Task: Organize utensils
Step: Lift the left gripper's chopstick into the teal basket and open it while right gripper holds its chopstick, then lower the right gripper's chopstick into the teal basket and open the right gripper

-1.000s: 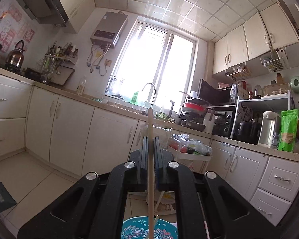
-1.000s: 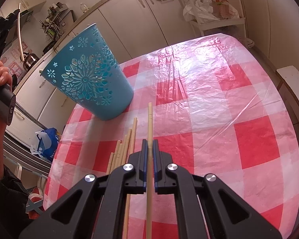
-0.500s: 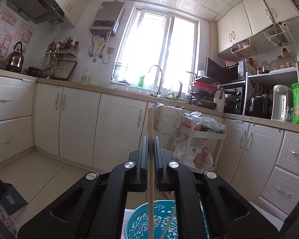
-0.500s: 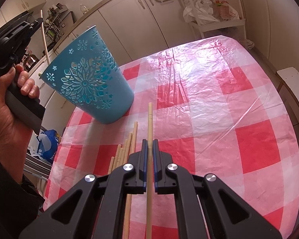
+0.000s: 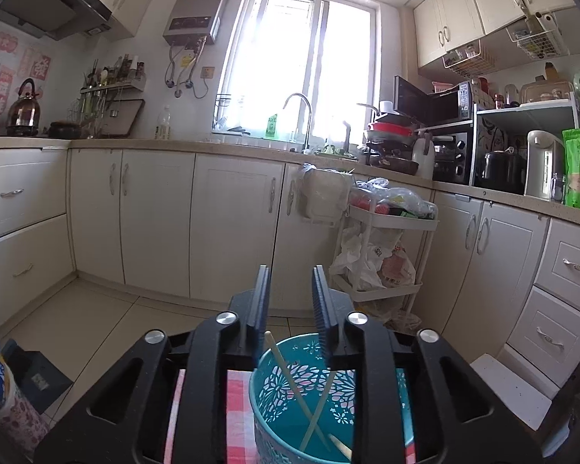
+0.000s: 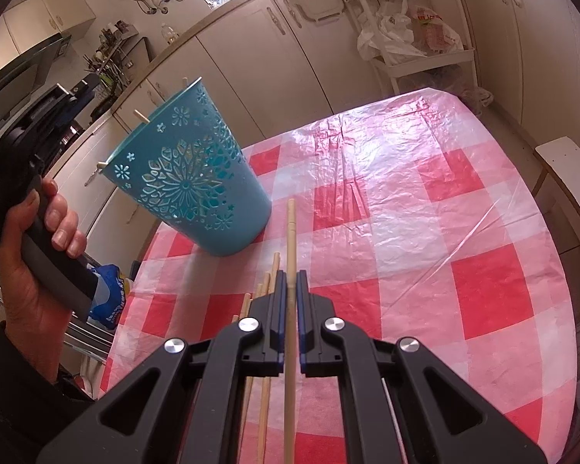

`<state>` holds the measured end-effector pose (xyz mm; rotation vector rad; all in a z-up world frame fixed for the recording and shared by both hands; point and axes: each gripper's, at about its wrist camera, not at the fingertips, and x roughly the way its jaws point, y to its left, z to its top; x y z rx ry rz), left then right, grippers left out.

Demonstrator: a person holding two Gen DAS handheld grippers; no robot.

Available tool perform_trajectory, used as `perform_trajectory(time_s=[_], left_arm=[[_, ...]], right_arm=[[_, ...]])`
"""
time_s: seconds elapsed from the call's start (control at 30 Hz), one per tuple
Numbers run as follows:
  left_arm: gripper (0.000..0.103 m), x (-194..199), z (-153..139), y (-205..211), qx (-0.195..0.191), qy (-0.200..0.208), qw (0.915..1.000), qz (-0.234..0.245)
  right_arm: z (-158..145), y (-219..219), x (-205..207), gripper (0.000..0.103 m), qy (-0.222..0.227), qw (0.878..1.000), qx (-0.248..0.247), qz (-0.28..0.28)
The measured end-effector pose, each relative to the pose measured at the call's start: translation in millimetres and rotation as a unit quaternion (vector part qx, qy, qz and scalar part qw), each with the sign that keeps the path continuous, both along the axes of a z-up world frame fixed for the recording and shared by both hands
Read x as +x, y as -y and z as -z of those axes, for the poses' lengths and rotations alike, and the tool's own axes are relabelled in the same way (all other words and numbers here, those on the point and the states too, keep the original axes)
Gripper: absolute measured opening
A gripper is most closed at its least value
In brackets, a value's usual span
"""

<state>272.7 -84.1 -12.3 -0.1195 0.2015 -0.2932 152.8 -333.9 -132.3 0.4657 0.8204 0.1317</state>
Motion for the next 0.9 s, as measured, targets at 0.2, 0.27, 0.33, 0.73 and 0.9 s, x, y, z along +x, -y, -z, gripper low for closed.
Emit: perform_trajectory(time_s=[0.2, 0.27, 0.33, 0.73, 0.9], left_arm=[[0.061, -49, -19, -41, -0.059, -0.010, 0.9970, -0.049], [0.067, -68, -19, -57, -0.083, -0.021, 0.9937, -0.073], [0.071, -84, -14, -72, -0.108, -0.033, 0.9891, -0.095], [0.073, -83, -18, -90, -0.126, -0.046, 0.9853, -0.105], [0.074, -79, -20, -100, -0.142, -0.052, 0.9827, -0.106]], right_arm=[[-19, 1, -9, 0.006, 0.052, 0.999, 0.012, 0.004], [-29, 0, -14, 0.006, 0.079, 0.997, 0.019, 0.004], [-40, -1, -19, 0.006, 0.105, 0.994, 0.024, 0.005], [-142, -38, 29, 0.006, 0.274, 0.962, 0.004, 0.010], [-156, -54, 75, 0.006, 0.297, 0.954, -0.009, 0.030]])
